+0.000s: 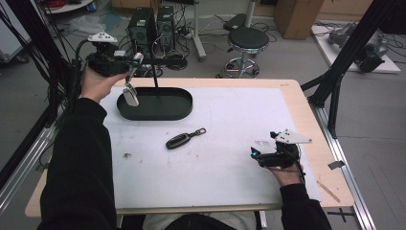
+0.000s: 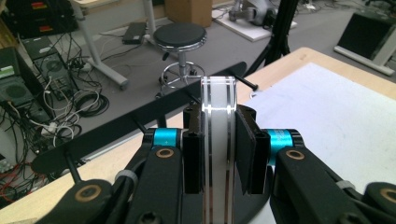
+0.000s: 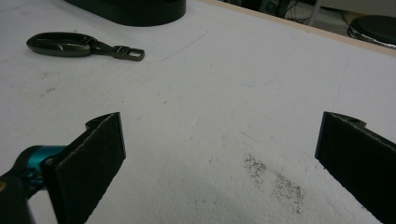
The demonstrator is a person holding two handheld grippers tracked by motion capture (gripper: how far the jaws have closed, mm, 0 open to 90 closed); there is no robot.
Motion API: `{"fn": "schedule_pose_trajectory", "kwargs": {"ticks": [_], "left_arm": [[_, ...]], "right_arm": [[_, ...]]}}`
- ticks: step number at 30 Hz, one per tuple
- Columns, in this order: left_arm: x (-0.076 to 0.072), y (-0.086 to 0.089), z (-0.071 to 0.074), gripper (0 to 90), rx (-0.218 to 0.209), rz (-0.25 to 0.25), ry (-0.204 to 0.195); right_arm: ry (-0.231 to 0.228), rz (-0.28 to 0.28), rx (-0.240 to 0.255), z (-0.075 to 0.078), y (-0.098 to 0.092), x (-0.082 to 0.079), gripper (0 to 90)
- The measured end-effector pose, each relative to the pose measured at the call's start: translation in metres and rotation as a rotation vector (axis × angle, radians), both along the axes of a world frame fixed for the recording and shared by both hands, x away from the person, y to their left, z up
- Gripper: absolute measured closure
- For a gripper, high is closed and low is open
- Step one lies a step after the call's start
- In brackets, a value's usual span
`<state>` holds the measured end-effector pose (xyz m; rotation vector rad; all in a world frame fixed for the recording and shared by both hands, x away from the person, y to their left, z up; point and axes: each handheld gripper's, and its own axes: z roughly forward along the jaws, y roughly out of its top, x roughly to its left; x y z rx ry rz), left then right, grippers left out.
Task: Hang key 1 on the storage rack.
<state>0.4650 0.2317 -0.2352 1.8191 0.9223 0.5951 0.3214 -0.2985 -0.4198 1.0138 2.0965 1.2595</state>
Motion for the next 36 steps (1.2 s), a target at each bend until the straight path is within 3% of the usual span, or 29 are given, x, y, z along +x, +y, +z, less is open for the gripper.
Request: {"fn": "schedule_pose_trajectory", "kwargs": {"ticks": [2, 8, 12, 16, 21, 26, 31, 34, 36], "left_arm": [[0.003, 0.0, -0.001, 74.2, -0.017, 0.002, -0.004], [0.017, 0.004, 0.003, 74.1, 0.006, 0.047, -0.02], [0.023, 0.003, 0.01, 74.1, -0.006, 0.046, -0.044], [0.035, 0.0, 0.011, 74.2, 0.012, 0.058, -0.051], [0.045, -0.003, 0.011, 74.1, -0.005, 0.083, -0.071], [0.055, -0.004, 0.004, 74.1, -0.02, 0.109, -0.074], [0.06, -0.007, -0.001, 74.1, -0.042, 0.102, -0.075], [0.063, -0.008, -0.003, 74.1, -0.033, 0.101, -0.078], [0.064, -0.009, -0.005, 74.1, -0.057, 0.087, -0.078]], "right_arm": [[-0.002, -0.001, -0.001, 0.0, 0.0, 0.0, 0.8], [0.001, -0.001, 0.002, 0.0, 0.0, 0.0, 0.8], [0.003, 0.0, 0.002, 0.0, 0.0, 0.0, 0.8], [0.001, 0.0, 0.001, 0.0, 0.0, -0.001, 0.8], [0.007, -0.004, 0.005, -0.001, -0.001, -0.001, 0.8], [0.011, -0.013, 0.011, -0.001, -0.003, -0.002, 0.8], [0.006, -0.018, 0.004, -0.002, -0.004, -0.004, 0.8], [0.007, -0.027, 0.003, -0.002, -0.006, -0.005, 0.8], [0.008, -0.028, 0.001, -0.002, -0.006, -0.006, 0.8]]}}
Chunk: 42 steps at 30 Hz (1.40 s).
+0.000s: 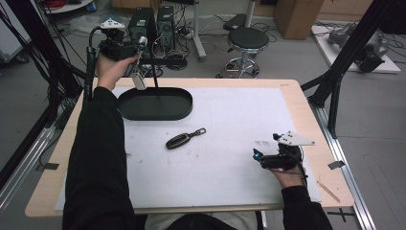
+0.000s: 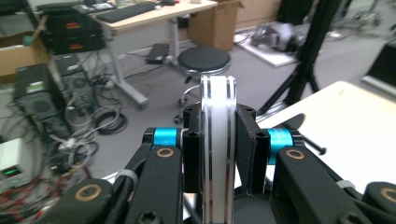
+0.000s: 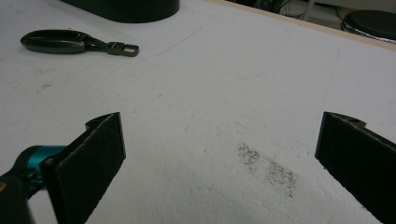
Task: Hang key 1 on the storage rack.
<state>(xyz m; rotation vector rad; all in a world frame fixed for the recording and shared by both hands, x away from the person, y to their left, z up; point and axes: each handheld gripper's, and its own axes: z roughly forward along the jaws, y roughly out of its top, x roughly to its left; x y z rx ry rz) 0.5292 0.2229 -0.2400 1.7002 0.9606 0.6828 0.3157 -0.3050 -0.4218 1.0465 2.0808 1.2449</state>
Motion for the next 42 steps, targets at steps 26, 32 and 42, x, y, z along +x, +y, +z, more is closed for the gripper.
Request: {"fn": "schedule_pose_trajectory", "kwargs": {"ticks": [26, 32, 42], "left_arm": [[0.015, -0.001, -0.008, 74.1, -0.145, 0.099, -0.058], [0.014, -0.003, -0.006, 74.0, -0.131, 0.11, -0.079], [0.024, -0.022, -0.001, 74.0, -0.025, 0.134, -0.061]], "right_arm": [[0.01, -0.008, -0.012, -0.002, -0.001, -0.004, 0.8], [0.011, -0.003, -0.014, -0.002, -0.001, -0.003, 0.8], [0.011, 0.004, -0.017, -0.003, 0.001, -0.003, 0.8]]}}
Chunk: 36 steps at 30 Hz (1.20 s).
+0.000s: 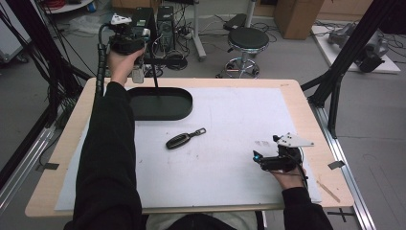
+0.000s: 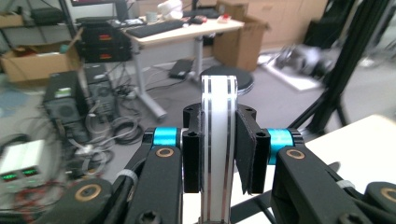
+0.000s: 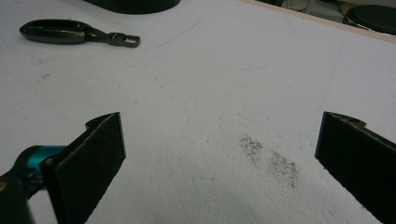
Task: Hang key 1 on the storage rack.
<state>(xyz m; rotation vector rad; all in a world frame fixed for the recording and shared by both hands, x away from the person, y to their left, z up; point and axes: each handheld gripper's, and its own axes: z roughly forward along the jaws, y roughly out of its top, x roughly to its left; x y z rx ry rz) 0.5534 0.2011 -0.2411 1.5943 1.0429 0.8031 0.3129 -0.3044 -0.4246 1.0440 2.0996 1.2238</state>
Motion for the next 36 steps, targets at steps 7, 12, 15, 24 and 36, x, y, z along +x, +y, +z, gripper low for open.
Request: {"fn": "schedule_pose_trajectory", "kwargs": {"ticks": [7, 12, 15, 24, 36], "left_arm": [[0.003, -0.002, -0.004, 72.9, -0.014, 0.003, 0.001], [-0.002, -0.004, 0.001, 36.7, -0.015, 0.024, -0.018], [-0.008, -0.006, 0.001, 28.6, 0.034, 0.022, -0.029], [-0.021, 0.002, -0.001, 14.6, 0.027, -0.058, 0.048], [-0.045, -0.003, 0.001, 7.7, 0.059, -0.178, 0.08]], "right_arm": [[0.003, 0.002, -0.003, 0.0, -0.001, -0.001, 0.8], [-0.001, 0.0, 0.001, 0.001, -0.002, -0.002, 0.8], [-0.004, 0.002, 0.0, 0.001, -0.001, -0.002, 0.8], [-0.001, 0.003, 0.0, 0.001, -0.001, -0.002, 0.8], [-0.005, 0.007, 0.001, 0.001, 0.0, -0.001, 0.9]]}}
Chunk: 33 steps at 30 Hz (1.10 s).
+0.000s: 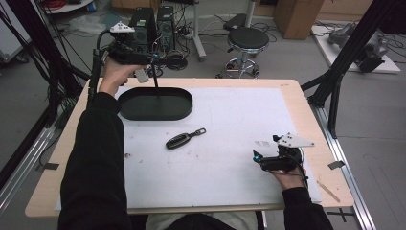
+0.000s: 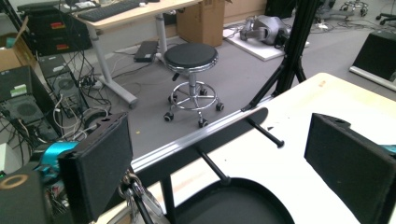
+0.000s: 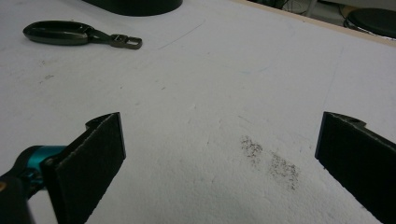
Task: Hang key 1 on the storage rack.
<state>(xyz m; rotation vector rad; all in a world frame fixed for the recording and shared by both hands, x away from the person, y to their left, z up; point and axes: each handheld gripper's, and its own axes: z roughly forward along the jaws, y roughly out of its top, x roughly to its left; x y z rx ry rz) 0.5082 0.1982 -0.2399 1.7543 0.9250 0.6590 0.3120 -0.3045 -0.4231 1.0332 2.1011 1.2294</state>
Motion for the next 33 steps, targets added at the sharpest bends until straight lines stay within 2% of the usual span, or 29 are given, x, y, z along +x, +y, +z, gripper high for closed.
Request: {"fn": "schedule_pose_trajectory", "kwargs": {"ticks": [9, 13, 17, 22, 25, 33], "left_arm": [[-0.022, 0.011, -0.015, 7.0, -0.028, -0.008, 0.026], [-0.032, 0.013, -0.027, 7.0, -0.041, -0.027, 0.032], [-0.038, 0.013, -0.039, 7.0, -0.01, -0.044, 0.062], [-0.046, 0.01, -0.048, 7.0, -0.015, -0.08, 0.064], [-0.05, 0.005, -0.053, 7.0, 0.019, -0.104, 0.072], [-0.059, 0.0, -0.06, 7.0, 0.036, -0.127, 0.078]], "right_arm": [[0.003, 0.0, 0.0, 0.0, 0.0, 0.0, 0.8], [0.0, 0.005, -0.004, 0.0, 0.0, 0.001, 0.8], [0.002, 0.007, -0.004, 0.0, 0.001, 0.001, 0.8], [0.005, 0.009, -0.01, -0.001, 0.002, 0.003, 0.8], [0.006, 0.009, -0.01, -0.001, 0.002, 0.003, 0.8], [0.008, 0.01, -0.01, -0.001, 0.002, 0.002, 0.8]]}}
